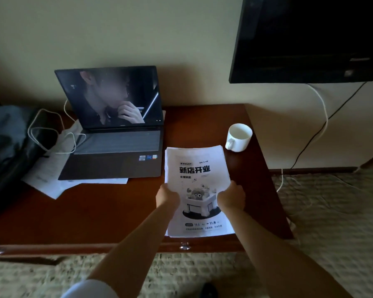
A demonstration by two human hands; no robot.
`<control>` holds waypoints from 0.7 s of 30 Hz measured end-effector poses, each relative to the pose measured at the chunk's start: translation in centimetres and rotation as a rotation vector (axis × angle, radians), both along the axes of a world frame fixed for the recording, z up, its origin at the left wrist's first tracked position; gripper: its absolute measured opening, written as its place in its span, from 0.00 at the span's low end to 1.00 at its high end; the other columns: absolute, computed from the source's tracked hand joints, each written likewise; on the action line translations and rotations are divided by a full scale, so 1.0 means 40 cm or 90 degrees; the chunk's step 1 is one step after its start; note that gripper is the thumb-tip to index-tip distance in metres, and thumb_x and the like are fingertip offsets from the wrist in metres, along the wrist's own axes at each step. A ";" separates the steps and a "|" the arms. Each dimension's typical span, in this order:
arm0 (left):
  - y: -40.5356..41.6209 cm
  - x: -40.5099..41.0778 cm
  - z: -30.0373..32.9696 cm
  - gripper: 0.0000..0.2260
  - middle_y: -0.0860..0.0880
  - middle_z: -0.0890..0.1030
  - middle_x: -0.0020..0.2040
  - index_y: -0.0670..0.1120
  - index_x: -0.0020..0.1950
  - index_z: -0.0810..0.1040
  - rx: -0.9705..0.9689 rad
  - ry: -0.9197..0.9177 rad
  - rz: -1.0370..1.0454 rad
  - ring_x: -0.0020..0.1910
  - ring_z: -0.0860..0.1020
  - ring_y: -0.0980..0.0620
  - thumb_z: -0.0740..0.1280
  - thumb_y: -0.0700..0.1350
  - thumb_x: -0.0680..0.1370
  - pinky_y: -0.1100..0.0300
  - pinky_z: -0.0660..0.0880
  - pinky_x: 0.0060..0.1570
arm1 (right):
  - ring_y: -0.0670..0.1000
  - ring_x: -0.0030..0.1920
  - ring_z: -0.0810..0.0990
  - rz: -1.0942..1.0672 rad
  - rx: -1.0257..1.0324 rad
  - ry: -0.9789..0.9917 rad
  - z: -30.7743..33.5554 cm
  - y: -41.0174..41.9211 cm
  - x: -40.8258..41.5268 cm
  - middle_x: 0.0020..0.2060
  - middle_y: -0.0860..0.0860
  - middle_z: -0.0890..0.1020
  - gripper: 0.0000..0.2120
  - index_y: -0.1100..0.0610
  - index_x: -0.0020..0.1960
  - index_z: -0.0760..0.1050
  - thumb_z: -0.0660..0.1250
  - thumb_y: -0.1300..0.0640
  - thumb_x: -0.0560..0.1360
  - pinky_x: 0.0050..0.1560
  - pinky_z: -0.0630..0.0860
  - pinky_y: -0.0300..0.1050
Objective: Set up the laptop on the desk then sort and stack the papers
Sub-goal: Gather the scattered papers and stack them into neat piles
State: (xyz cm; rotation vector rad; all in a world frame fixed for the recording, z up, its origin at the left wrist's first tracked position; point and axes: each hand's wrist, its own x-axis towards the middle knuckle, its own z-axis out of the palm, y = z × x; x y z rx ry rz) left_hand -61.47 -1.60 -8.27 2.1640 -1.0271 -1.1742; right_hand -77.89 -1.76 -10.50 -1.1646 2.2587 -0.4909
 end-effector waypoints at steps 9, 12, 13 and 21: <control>-0.040 -0.007 -0.048 0.19 0.43 0.70 0.64 0.44 0.67 0.70 0.047 -0.170 0.004 0.63 0.67 0.43 0.59 0.34 0.76 0.50 0.69 0.63 | 0.60 0.63 0.71 0.027 0.004 -0.008 -0.033 -0.028 -0.011 0.62 0.59 0.72 0.22 0.60 0.66 0.69 0.66 0.62 0.72 0.59 0.75 0.52; -0.048 -0.003 -0.057 0.20 0.44 0.73 0.62 0.45 0.66 0.71 0.024 -0.158 0.011 0.61 0.69 0.44 0.59 0.33 0.75 0.48 0.71 0.64 | 0.60 0.64 0.69 0.031 0.021 -0.023 -0.027 -0.037 -0.002 0.64 0.59 0.70 0.25 0.60 0.69 0.66 0.66 0.60 0.73 0.61 0.74 0.52; -0.053 0.000 -0.062 0.20 0.44 0.73 0.61 0.45 0.65 0.72 0.014 -0.148 0.019 0.60 0.70 0.43 0.59 0.34 0.74 0.48 0.71 0.63 | 0.60 0.65 0.68 0.027 0.030 -0.032 -0.021 -0.040 0.000 0.64 0.59 0.69 0.25 0.60 0.69 0.66 0.66 0.59 0.74 0.61 0.74 0.53; -0.083 0.055 -0.022 0.25 0.42 0.80 0.52 0.41 0.63 0.71 0.118 0.146 0.109 0.44 0.81 0.43 0.75 0.41 0.69 0.47 0.81 0.40 | 0.61 0.58 0.77 -0.078 0.104 -0.250 0.007 -0.085 -0.027 0.61 0.60 0.75 0.24 0.63 0.67 0.66 0.65 0.61 0.72 0.49 0.75 0.47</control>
